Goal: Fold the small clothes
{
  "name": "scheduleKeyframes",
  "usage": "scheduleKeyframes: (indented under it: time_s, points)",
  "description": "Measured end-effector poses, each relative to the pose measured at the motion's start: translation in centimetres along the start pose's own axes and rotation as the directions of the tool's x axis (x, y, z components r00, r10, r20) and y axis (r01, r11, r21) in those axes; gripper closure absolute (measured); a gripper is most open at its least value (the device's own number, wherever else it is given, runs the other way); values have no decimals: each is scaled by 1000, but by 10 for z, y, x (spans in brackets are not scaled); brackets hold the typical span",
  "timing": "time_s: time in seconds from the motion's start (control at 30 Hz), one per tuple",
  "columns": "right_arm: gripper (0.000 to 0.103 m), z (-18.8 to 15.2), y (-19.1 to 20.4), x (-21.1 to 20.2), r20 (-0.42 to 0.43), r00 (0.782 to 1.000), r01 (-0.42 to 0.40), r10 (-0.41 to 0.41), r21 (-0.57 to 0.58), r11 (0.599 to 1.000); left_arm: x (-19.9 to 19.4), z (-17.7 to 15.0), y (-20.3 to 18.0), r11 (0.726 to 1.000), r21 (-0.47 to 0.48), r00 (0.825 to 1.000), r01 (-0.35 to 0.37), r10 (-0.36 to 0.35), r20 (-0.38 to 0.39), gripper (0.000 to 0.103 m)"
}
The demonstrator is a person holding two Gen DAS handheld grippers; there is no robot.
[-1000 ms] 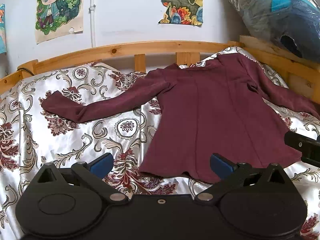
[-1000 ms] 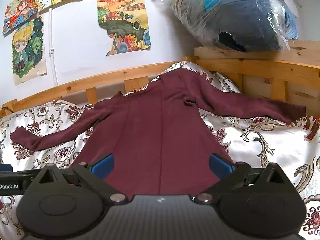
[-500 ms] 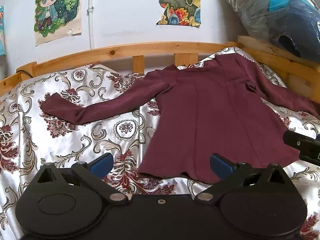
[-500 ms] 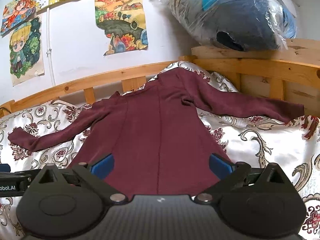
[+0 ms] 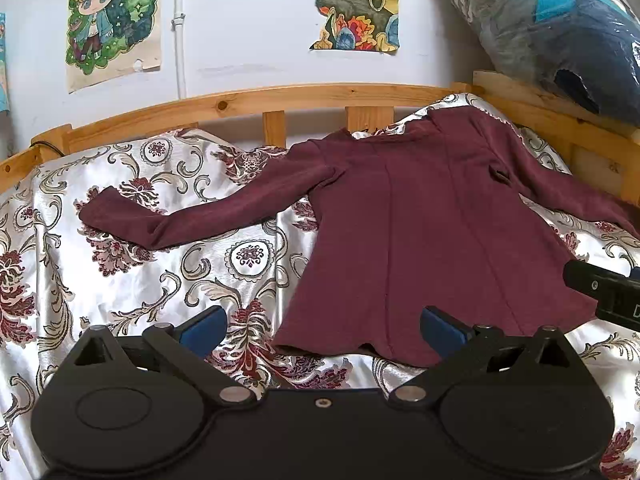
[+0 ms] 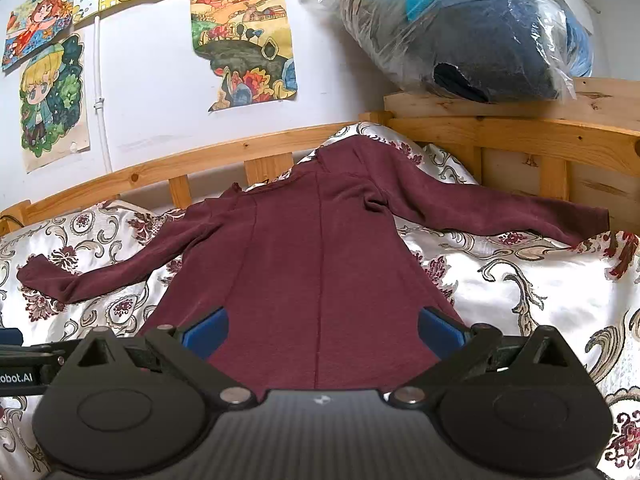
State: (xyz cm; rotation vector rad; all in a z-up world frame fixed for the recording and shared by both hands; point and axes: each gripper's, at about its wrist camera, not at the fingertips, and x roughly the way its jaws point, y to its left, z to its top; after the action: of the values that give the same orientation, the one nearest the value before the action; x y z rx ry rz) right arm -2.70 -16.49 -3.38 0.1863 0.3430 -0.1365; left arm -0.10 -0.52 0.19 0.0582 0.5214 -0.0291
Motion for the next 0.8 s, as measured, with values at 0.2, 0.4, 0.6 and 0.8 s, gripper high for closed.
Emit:
scheduleKeyframes:
  time_s: [0.2, 0.4, 0.6, 0.8]
  points:
    - [0, 0, 0, 0, 1, 1000, -1, 1, 1, 1000, 0, 0, 0, 1000, 0, 1000, 0, 0, -1, 1]
    - [0, 0, 0, 0, 1, 1000, -3, 3, 5, 1000, 0, 0, 0, 1000, 3, 1000, 1, -1, 0, 1]
    - [0, 1, -1, 0, 1, 1000, -6, 6, 21, 1000, 0, -1, -1, 1000, 2, 1000, 1, -1, 0, 1]
    - [0, 1, -2, -1, 1, 1000, -7, 7, 24, 1000, -1, -1, -2, 1000, 6, 1000, 1, -1, -3, 1]
